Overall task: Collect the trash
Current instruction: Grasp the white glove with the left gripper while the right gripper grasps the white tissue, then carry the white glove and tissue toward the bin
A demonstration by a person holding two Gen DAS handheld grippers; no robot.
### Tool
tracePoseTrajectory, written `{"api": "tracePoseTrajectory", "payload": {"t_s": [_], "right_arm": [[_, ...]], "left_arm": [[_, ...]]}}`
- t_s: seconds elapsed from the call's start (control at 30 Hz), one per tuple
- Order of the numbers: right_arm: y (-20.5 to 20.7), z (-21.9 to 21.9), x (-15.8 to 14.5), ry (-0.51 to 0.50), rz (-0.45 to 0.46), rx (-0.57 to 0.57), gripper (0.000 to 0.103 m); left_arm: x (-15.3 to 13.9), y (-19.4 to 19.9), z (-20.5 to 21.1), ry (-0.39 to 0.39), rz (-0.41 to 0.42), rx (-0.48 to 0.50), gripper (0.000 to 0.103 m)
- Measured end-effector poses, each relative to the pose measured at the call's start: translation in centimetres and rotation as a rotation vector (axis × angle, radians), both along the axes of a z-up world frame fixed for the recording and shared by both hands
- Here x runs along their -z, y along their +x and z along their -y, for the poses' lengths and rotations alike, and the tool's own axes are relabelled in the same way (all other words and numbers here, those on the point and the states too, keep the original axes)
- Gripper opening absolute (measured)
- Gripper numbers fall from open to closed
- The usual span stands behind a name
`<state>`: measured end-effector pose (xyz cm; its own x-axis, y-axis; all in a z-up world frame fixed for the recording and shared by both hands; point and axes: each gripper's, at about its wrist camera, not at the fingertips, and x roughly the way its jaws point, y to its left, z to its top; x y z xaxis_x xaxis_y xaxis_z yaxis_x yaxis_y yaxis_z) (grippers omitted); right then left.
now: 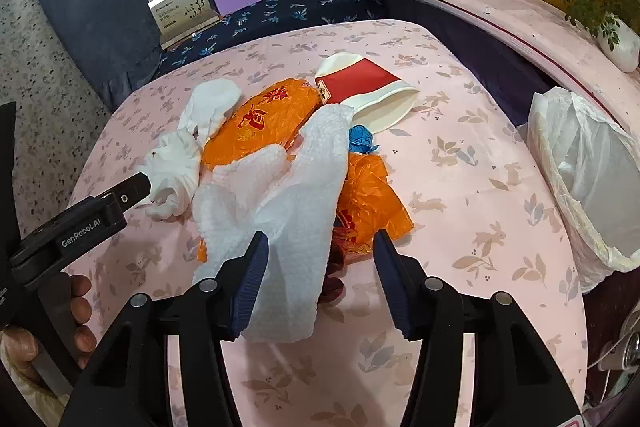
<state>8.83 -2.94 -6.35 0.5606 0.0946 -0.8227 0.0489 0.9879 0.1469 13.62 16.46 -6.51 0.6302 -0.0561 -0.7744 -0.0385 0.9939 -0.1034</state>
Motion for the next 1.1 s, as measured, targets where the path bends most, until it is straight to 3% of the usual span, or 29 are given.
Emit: {"api": "tracePoseTrajectory", "payload": {"t_s": [0.3, 0.43, 0.53, 0.63, 0.73, 1.1], "right_arm": [[0.8, -0.3, 1.0, 0.008, -0.024, -0.016, 0.014], [0.7, -0.2, 0.4, 0.019, -0.003, -0.02, 0.005], [0.4, 0.0, -0.5, 0.028, 0.024, -0.023, 0.003], [0.0, 0.4, -1.7, 0.032, 0.054, -0.023, 0.003], [-0.3, 0.9, -3.2, 0.037, 0.094, -0.019, 0.003], [-2.2, 5.2, -8.5, 0.04, 0.235, 0.069, 0.003]], "left_arm": [[1.7, 2.7, 1.1, 0.019, -0.034, 0.025, 0.088], [2.3, 3.4, 2.0, 0.002, -0.072, 0.063, 0.057], [2.6, 3.3, 2.5, -0.023, -0.086, 0.084, 0.032], [2.2, 2.9, 2.9, -0.031, -0.082, 0.096, 0.015], [1.5, 2.3, 3.1, -0.046, -0.07, 0.099, 0.008], [-3.6, -0.5, 6.3, -0.08, 0.027, 0.174, 0.007]]}}
